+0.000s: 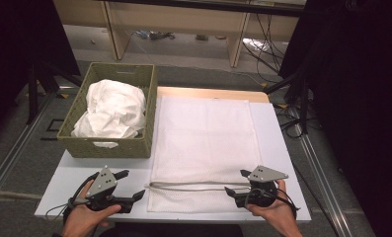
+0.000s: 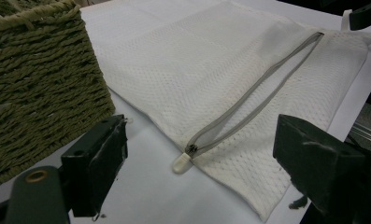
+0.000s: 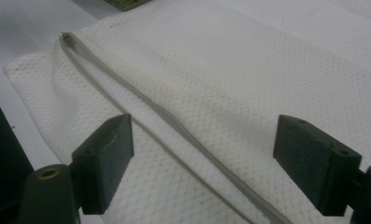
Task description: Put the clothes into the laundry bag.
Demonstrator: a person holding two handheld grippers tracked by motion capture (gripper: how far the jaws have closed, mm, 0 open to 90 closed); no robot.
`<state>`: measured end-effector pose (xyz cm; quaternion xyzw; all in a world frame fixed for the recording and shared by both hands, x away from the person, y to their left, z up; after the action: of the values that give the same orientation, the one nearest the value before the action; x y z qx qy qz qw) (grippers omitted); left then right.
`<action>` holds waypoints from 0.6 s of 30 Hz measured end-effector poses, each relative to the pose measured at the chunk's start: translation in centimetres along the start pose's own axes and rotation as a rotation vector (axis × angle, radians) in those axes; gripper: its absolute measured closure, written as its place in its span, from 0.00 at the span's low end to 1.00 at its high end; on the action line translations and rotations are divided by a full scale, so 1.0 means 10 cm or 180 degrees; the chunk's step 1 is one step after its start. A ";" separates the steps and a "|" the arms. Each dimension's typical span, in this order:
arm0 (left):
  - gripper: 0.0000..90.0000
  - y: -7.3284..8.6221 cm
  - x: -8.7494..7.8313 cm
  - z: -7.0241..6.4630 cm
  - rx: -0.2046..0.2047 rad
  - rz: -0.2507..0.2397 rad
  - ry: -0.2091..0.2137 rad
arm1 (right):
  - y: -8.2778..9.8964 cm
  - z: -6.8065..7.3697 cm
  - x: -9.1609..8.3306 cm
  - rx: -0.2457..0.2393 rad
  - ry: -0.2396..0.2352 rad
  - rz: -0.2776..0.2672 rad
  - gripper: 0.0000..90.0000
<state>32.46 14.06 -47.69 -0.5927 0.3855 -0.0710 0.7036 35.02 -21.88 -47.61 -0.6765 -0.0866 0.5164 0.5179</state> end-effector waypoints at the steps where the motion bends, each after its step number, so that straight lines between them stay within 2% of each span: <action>1: 0.19 0.00 0.01 0.00 0.0010 -0.0013 0.0023 | 0.00 -0.01 0.01 -0.0021 0.0001 0.0021 0.24; 2: 0.19 0.00 0.01 0.00 0.0012 0.0002 0.0008 | -0.01 -0.02 0.04 -0.0003 0.0028 0.0038 0.24; 3: 0.19 0.01 0.01 0.00 0.0025 0.0023 0.0013 | -0.02 -0.04 0.06 -0.0052 0.0042 0.0048 0.24; 5: 0.19 0.02 0.01 0.01 0.0020 0.0058 0.0014 | -0.04 -0.05 0.12 -0.0078 0.0024 0.0095 0.27; 6: 0.19 0.03 0.02 0.03 0.0020 0.0068 -0.0031 | -0.06 -0.05 0.16 -0.0117 -0.0023 0.0116 0.30; 8: 0.19 0.04 0.02 0.05 0.0001 0.0094 -0.0029 | -0.11 -0.06 0.21 -0.0139 -0.0013 0.0120 0.32; 9: 0.19 0.06 0.02 0.07 0.0002 0.0121 -0.0067 | -0.13 -0.06 0.24 -0.0196 -0.0024 0.0106 0.32; 10: 0.20 0.06 0.02 0.09 0.0024 0.0133 -0.0089 | -0.15 -0.05 0.28 -0.0191 -0.0031 0.0131 0.34; 11: 0.20 0.06 0.02 0.10 -0.0008 0.0124 -0.0100 | -0.17 -0.05 0.33 -0.0296 -0.0042 0.0151 0.36; 14: 0.20 0.07 0.02 0.14 0.0020 0.0150 -0.0142 | -0.17 -0.02 0.49 -0.0453 -0.0109 0.0408 0.40; 15: 0.20 0.08 0.01 0.15 0.0028 0.0172 -0.0151 | -0.16 -0.01 0.53 -0.0437 -0.0084 0.0472 0.41; 16: 0.20 0.08 0.02 0.15 0.0009 0.0167 -0.0138 | -0.16 -0.02 0.61 -0.0497 -0.0062 0.0539 0.42; 18: 0.20 0.09 0.02 0.16 0.0054 0.0183 -0.0174 | -0.15 -0.01 0.71 -0.0546 -0.0123 0.0641 0.43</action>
<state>33.32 15.42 -48.55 -0.5771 0.3824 -0.0378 0.7206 38.99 -16.64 -50.75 -0.7135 -0.0721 0.5694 0.4019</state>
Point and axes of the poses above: each handheld gripper's, and its own axes: x roughly forward along the jaws, y roughly out of its underside, z roughly to its left, the point moved 6 cm from there along x, roughly forward along the jaws, and after that the axes turned 7 degrees about -y, right-handed, at the moved point
